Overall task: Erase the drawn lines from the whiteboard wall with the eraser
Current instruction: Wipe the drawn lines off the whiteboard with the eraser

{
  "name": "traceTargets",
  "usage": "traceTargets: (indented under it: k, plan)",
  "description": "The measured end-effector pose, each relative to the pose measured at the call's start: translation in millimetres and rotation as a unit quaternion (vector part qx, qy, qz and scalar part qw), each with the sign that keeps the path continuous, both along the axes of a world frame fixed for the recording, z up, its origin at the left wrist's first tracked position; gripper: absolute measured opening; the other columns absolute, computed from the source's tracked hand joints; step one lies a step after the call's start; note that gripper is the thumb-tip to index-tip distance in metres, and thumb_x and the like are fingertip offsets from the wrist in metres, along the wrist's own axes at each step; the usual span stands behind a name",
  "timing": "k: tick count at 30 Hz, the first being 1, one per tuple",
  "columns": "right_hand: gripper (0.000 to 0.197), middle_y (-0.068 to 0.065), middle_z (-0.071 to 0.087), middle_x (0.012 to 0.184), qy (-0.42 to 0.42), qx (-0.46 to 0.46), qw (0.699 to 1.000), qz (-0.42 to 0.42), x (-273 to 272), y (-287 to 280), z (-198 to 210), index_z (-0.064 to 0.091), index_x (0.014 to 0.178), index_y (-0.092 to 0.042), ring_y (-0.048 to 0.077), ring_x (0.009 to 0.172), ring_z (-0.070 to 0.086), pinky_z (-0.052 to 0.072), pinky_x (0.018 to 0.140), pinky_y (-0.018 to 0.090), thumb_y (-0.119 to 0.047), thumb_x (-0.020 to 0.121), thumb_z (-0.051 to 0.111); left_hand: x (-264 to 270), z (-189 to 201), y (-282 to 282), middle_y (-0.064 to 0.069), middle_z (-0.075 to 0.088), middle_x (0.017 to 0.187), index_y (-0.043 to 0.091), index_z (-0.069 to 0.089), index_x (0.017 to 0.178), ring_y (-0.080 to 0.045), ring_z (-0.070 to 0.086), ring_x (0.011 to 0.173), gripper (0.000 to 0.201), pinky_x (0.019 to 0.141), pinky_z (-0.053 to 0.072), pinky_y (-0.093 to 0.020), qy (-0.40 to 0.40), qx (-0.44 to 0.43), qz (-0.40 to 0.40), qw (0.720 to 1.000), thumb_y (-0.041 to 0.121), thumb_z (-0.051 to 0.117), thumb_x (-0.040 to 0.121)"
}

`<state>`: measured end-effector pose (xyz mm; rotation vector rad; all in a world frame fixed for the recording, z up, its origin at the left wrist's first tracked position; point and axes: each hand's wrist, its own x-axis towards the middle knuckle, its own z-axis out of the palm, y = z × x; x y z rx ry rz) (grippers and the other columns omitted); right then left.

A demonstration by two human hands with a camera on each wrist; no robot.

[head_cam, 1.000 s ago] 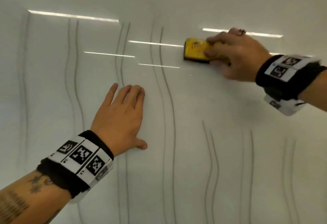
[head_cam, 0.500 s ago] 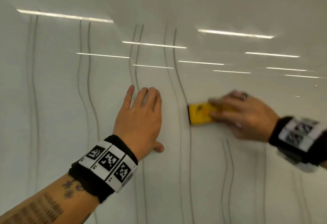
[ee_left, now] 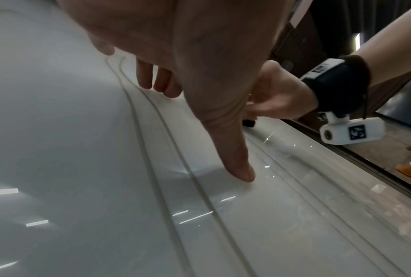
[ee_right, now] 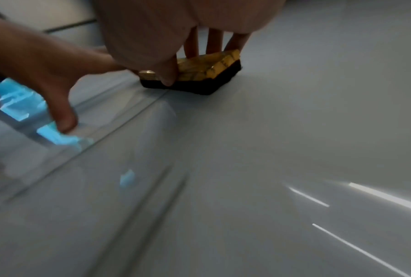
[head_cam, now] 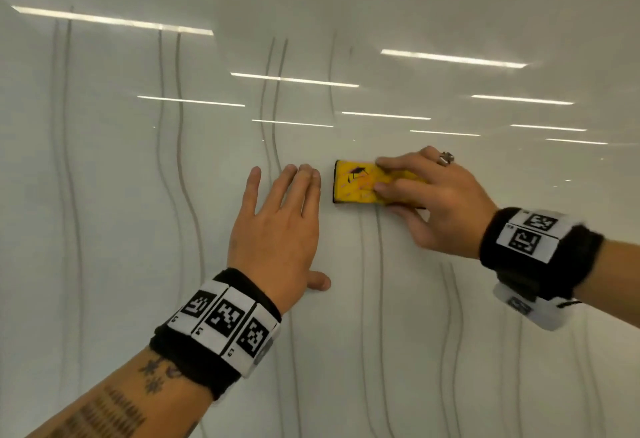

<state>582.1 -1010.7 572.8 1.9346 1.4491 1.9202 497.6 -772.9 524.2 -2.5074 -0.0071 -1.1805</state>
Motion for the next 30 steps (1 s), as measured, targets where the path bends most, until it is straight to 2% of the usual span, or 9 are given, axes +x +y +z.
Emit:
traceTargets:
  k: [2,4,8,10,14,18,21,26,30]
  plan:
    - [0.017,0.016,0.067,0.128,-0.017,-0.069,0.997,-0.024,-0.3,-13.4,0.6,0.078,0.105,-0.010,0.039,0.088,0.062,0.053,0.078,0.044,-0.014,0.092,0.068,0.0,-1.3,1.1,-0.010,-0.017,0.167,0.006,-0.024,0.155,-0.028,-0.012,0.155,0.146,0.121,-0.013,-0.058,0.001,0.000,-0.011,1.000,0.090,0.057,0.067]
    - [0.020,0.016,0.068,0.128,-0.032,-0.083,0.995,-0.040,-0.7,-11.8,43.4,0.077,0.106,-0.011,0.041,0.093,0.063,0.053,0.081,0.045,-0.016,0.093,0.064,1.1,-3.7,1.6,-0.011,-0.021,0.166,0.006,-0.028,0.154,-0.029,-0.016,0.155,0.145,0.120,-0.015,-0.057,-0.002,0.000,-0.019,1.000,0.089,0.055,0.070]
    - [0.028,0.010,0.065,0.131,0.008,0.144,0.989,-0.046,-9.1,24.9,165.2,0.075,0.111,-0.019,0.041,0.111,0.060,0.042,0.099,0.041,-0.026,0.086,0.068,3.8,-7.4,4.2,-0.009,-0.020,0.167,0.008,-0.026,0.155,-0.027,-0.016,0.155,0.143,0.122,-0.014,-0.054,-0.017,-0.007,-0.050,0.999,0.088,0.057,0.070]
    - [0.028,0.008,0.063,0.130,0.040,0.182,0.981,-0.053,-8.7,45.7,180.8,0.074,0.113,-0.020,0.038,0.115,0.058,0.040,0.100,0.038,-0.029,0.087,0.067,-1.0,-7.0,11.3,-0.005,-0.004,0.169,0.014,-0.010,0.161,-0.023,-0.005,0.156,0.139,0.125,-0.008,-0.050,-0.027,-0.013,-0.103,0.994,0.087,0.062,0.067]
    - [0.026,0.013,0.065,0.125,0.028,0.083,0.996,0.011,-8.2,49.4,96.9,0.075,0.105,-0.016,0.042,0.101,0.061,0.047,0.090,0.044,-0.025,0.083,0.066,-23.4,0.9,45.7,-0.003,0.026,0.161,0.015,0.021,0.159,-0.022,0.021,0.152,0.132,0.126,0.007,-0.049,-0.105,-0.073,-0.185,0.974,0.088,0.066,0.059]
    - [0.020,0.017,0.067,0.126,0.011,-0.085,0.996,0.003,-5.0,10.3,-10.5,0.076,0.105,-0.014,0.039,0.088,0.061,0.053,0.078,0.045,-0.013,0.087,0.069,-39.3,14.3,79.4,-0.006,0.023,0.159,0.014,0.022,0.158,-0.027,0.023,0.148,0.142,0.125,0.012,-0.051,-0.082,-0.090,-0.114,0.986,0.086,0.074,0.047]
    - [0.020,0.015,0.068,0.126,-0.022,-0.173,0.985,-0.015,-2.6,-3.1,1.0,0.076,0.106,-0.015,0.039,0.087,0.063,0.054,0.072,0.044,-0.016,0.091,0.064,-31.4,9.9,79.6,-0.005,0.023,0.160,0.016,0.020,0.159,-0.028,0.023,0.148,0.146,0.126,0.011,-0.050,-0.025,-0.039,-0.061,0.997,0.083,0.079,0.044]
    - [0.024,0.011,0.067,0.124,0.044,0.089,0.995,0.001,-0.7,16.1,101.0,0.077,0.104,-0.017,0.042,0.100,0.061,0.048,0.087,0.042,-0.028,0.084,0.068,-18.2,4.1,73.8,-0.005,0.028,0.158,0.015,0.024,0.158,-0.030,0.023,0.147,0.143,0.124,0.015,-0.053,-0.057,-0.054,-0.057,0.995,0.075,0.086,0.044]
    - [0.022,0.019,0.069,0.117,0.008,0.005,0.999,0.038,-1.5,25.1,9.4,0.077,0.105,-0.014,0.040,0.087,0.061,0.045,0.080,0.041,-0.018,0.085,0.068,-18.5,4.2,76.0,-0.004,0.026,0.160,0.016,0.021,0.160,-0.030,0.021,0.150,0.143,0.125,0.012,-0.054,-0.050,-0.039,-0.041,0.997,0.079,0.082,0.047]
